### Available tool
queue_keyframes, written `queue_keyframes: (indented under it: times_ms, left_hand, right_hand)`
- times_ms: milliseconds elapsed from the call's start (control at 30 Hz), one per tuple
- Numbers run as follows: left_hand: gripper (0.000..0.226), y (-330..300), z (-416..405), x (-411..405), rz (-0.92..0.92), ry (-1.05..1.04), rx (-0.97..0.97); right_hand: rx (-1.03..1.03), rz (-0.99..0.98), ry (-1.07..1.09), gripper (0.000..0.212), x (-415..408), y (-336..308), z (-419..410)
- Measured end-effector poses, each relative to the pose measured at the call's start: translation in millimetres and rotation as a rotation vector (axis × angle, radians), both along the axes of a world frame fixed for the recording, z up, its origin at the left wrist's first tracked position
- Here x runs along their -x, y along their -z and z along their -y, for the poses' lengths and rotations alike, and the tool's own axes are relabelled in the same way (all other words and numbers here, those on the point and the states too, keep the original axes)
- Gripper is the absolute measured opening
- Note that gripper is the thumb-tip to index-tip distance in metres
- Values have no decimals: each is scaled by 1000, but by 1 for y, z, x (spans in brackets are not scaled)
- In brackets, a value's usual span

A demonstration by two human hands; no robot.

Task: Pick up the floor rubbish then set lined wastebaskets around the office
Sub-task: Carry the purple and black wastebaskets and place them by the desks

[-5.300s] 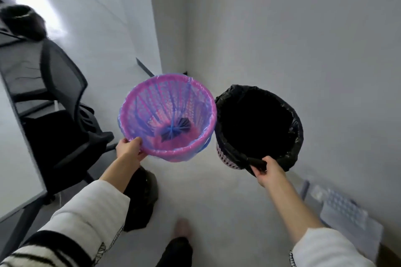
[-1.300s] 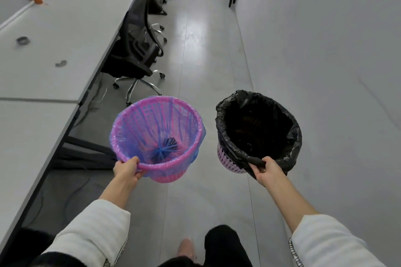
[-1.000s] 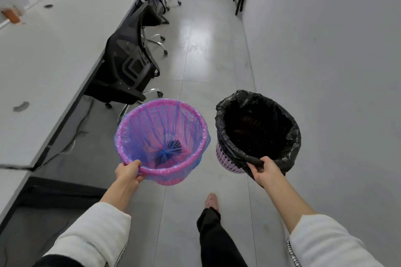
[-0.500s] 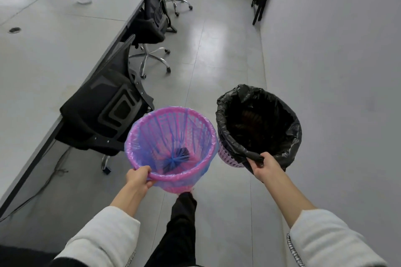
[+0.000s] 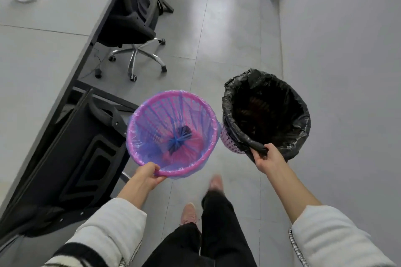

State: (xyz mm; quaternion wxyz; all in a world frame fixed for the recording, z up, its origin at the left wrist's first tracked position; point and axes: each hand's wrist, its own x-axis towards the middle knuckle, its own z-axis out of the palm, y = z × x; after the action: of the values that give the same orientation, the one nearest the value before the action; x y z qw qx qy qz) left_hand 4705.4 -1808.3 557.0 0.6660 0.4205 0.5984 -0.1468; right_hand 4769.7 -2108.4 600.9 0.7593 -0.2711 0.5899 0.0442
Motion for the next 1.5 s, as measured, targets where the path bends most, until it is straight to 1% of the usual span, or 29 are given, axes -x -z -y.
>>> queue_keyframes:
  times_ms: [100,200,233,400,533,700,867,1000,1133,1367,1500]
  left_hand:
    - [58,36,4,-61,-56,-37,15]
    - [57,72,9,-126,-76,-72,-14]
    - [58,89,10,-145,-93,-91,-38]
    - [59,194,-5,-233,-168,-152,-61]
    - [58,269,-33,-281,-213,-183,-41]
    - [55,364,-74,-328,-232,-222,-49]
    - [51,418,-109,-355,-277,-281,-46]
    - [52,443,-138,-364,-320,-320,-23]
    - [50,451,-152,-369,-319,-396,-46]
    - [54,453,-170,-371,-287,-542,-124]
    - [58,462,-181,-364,-306,-544,-184]
  right_hand:
    - [-1,-50,-40,18,-71,25,-1]
    - [-14,-78,-72,5,-146,56,-5]
    - [-14,-89,-82,10,-168,71,-7]
    - [-44,-70,-170,8,-274,182,-25]
    - [-17,-86,-216,17,-325,266,-50]
    - [-39,-89,-265,9,-370,357,-90]
    - [-40,-89,-279,8,-387,418,-117]
    - [-6,-122,-327,8,-388,444,-130]
    - [7,-137,-343,9,-390,452,-140]
    - [0,-169,-348,8,-394,445,-158]
    - [-5,-176,-346,7,-398,440,-163]
